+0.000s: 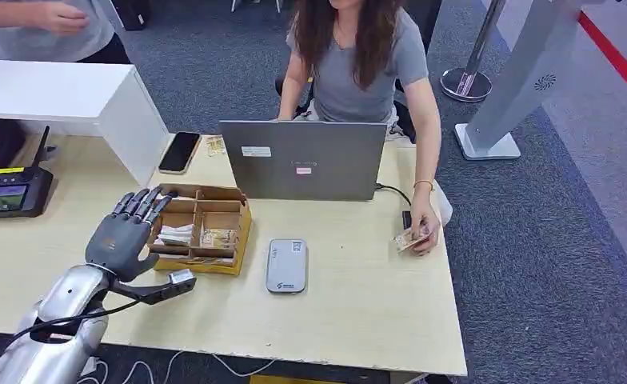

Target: Pass the card to the sensor for recognition and then transmit it.

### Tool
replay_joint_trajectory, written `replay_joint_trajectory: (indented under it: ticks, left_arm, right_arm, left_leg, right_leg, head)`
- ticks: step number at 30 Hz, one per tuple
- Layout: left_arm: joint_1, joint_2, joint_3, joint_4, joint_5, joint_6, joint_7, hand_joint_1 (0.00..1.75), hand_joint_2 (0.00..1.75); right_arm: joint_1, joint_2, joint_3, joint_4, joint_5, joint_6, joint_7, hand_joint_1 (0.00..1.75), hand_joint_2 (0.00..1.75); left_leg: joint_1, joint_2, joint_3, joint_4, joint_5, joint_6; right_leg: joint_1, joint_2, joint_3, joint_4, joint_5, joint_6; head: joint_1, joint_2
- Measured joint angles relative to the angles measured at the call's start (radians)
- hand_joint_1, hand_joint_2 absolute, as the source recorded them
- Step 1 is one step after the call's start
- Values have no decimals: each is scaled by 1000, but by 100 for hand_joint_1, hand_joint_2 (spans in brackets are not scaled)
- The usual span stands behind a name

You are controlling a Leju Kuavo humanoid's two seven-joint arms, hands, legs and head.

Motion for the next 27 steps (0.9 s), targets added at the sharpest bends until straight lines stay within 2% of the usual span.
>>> replay_joint_trajectory:
  ticks: [2,5,20,27]
  left_arm:
    - [7,-8,-2,-9,55,-31,-3,0,175]
    - [10,-12,-2,-11,77,-41,-6,0,175]
    - [12,-22,-3,-11,109,-49,-10,0,175]
    - [11,-20,-3,-10,105,-52,9,0,175]
  right_arm:
    - [0,0,3,0,0,0,0,0,175]
    - [0,0,6,0,0,3,0,0,175]
    - [-1,0,10,0,0,3,5,0,175]
    - [-1,0,20,0,0,3,6,0,175]
  left_leg:
    - [0,0,0,0,0,0]
    - [0,0,0,0,0,0]
    - [0,0,0,0,0,0]
    - [0,0,0,0,0,0]
  right_leg:
    - [0,0,0,0,0,0]
    - [0,0,0,0,0,0]
    - [0,0,0,0,0,0]
    - [0,0,0,0,0,0]
  head:
    - [0,0]
    - [0,0]
    - [0,0]
    - [0,0]
